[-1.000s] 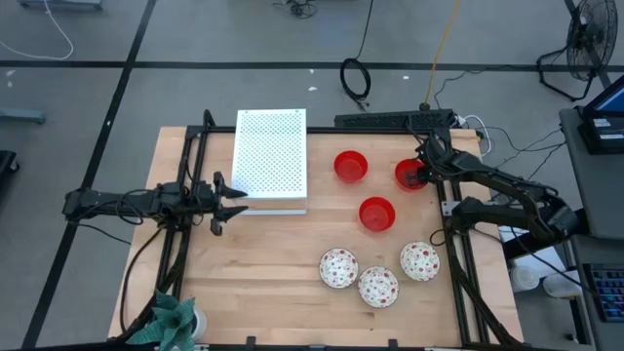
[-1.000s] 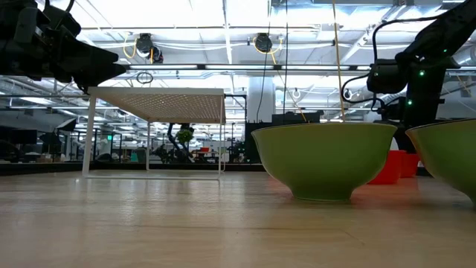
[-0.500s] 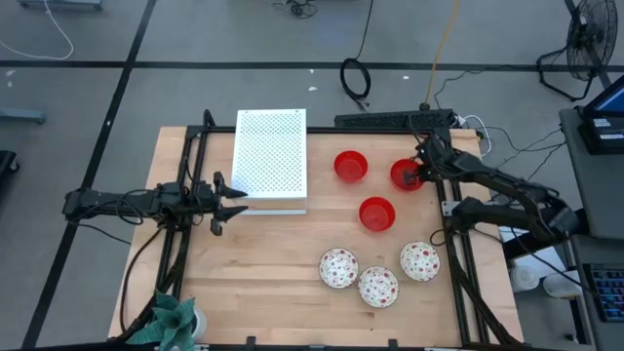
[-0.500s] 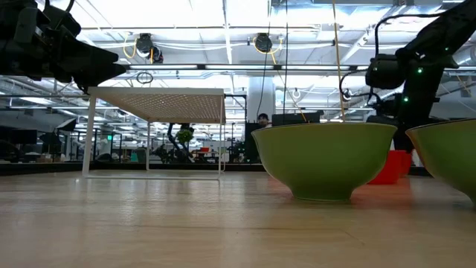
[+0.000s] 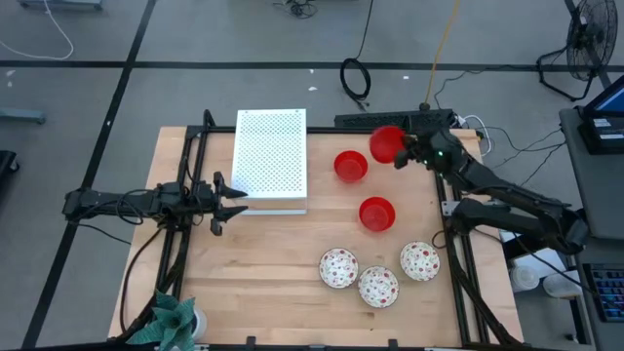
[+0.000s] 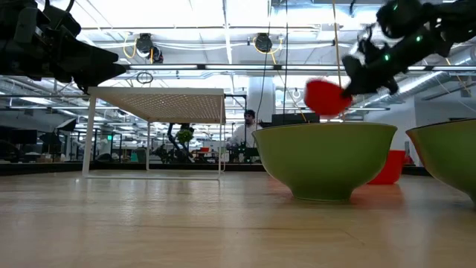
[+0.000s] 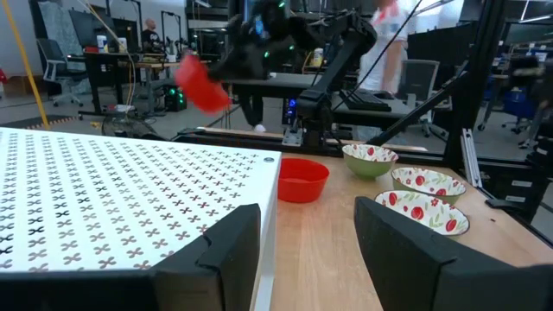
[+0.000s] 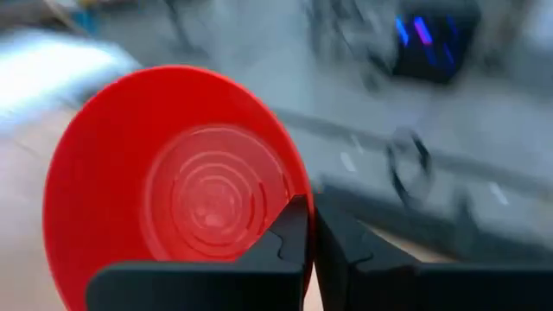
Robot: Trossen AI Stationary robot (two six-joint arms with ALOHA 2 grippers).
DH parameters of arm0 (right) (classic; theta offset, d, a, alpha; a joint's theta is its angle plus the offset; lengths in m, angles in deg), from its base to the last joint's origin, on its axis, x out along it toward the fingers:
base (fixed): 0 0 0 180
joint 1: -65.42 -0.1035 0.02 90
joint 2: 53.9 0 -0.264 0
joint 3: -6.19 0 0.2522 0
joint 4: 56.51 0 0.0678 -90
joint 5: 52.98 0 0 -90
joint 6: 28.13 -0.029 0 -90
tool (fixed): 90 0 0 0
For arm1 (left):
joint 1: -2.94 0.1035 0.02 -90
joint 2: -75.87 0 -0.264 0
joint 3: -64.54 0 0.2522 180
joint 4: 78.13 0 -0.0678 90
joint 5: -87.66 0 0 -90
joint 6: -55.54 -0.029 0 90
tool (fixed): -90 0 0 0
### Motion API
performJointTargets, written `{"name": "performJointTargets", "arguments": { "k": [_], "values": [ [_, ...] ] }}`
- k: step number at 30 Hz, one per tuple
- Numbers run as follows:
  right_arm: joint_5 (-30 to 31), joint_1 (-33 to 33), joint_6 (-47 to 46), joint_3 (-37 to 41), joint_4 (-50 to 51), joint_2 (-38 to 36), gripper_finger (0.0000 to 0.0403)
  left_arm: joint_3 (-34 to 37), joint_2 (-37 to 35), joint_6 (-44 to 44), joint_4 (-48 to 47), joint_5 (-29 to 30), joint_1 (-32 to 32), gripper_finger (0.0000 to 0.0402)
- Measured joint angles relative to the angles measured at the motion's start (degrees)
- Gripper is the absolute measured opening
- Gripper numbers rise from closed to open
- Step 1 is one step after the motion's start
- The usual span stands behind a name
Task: Pick & Place Mini bowls
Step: Put the top right red bowl on the shelf
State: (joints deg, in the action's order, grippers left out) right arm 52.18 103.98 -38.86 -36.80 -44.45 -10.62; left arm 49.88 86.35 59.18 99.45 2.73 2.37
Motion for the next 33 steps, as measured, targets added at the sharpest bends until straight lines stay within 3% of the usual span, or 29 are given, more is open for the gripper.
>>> {"name": "performJointTargets", "arguments": {
  "k": [7, 10, 19, 26, 33],
  "values": [
    [0.15, -9.07, 9.91, 6.60, -26.28, -0.46, 0.0000, -0.01, 0.00, 0.00, -0.01, 0.01, -0.01, 0.0193],
    [2.96, -12.46, 14.08, 9.56, -34.54, -0.08, 0.0000, -0.01, 0.00, 0.01, 0.01, 0.01, 0.01, 0.0193],
    [14.95, -21.20, 32.84, 11.67, -46.02, -0.31, 0.0000, 0.00, 0.00, 0.02, 0.00, 0.00, 0.01, 0.0193],
    [14.83, -23.36, 38.06, 11.67, -52.07, 1.18, 0.0000, 0.01, 0.11, -4.90, 5.58, 1.06, -0.01, 0.0193],
    [13.13, -23.21, 41.76, 11.67, -61.06, 8.54, 0.0000, -0.03, 0.11, -11.40, 15.27, 0.68, 0.01, 0.0193]
  ]
}}
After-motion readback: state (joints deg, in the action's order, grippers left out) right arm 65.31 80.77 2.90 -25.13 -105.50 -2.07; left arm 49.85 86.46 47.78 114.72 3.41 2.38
